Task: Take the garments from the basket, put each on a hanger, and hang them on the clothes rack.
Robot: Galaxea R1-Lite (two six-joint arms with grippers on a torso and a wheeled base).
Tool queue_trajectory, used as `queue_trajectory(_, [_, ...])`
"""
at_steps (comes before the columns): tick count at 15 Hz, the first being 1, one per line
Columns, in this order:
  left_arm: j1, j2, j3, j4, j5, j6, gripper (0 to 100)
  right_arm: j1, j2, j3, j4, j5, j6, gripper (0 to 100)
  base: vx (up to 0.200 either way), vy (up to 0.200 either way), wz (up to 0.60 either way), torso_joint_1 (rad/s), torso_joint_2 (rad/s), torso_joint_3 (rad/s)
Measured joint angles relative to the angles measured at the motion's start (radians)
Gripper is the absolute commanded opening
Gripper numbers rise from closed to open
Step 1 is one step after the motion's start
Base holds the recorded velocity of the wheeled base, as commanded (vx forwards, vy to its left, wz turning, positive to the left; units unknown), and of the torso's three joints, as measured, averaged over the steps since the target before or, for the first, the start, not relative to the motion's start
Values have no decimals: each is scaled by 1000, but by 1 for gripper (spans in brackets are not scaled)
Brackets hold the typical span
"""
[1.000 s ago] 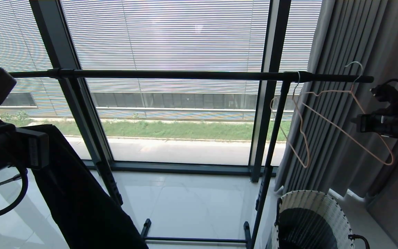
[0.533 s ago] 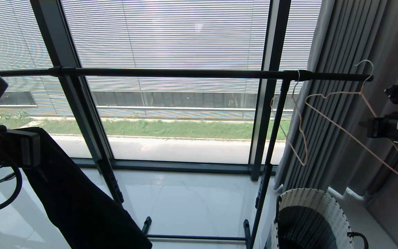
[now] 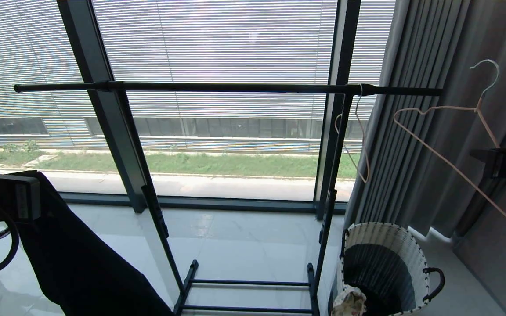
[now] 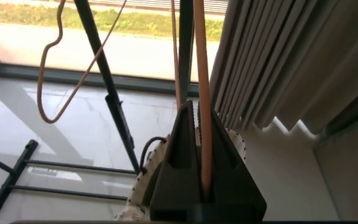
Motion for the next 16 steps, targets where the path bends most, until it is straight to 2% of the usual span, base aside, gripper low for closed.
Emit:
queue_trajectory(5, [4,-5,16,0,-6,-2,0,33,-124,107,1,2,1,0,-200,0,0,0,0,0])
queue_trajectory(6, [3,-5,19,0,-19,-1,0,45,-141,114,3,2,7,0,0,0,0,0,0,0])
queue_trajectory(9, [10,-4,31,2,-136,-2,0,97,-190,117,1,6,49,0,0,0,0,0,0,0])
queue_trajectory(12, [9,27,21,0,-146,-15,0,171,-225,117,18,14,64,0,0,0,0,0,0,0])
queue_trajectory(16, [5,79,-55,2,-139,-79,0,347,-255,120,107,80,71,0,0,0,0,0,0,0])
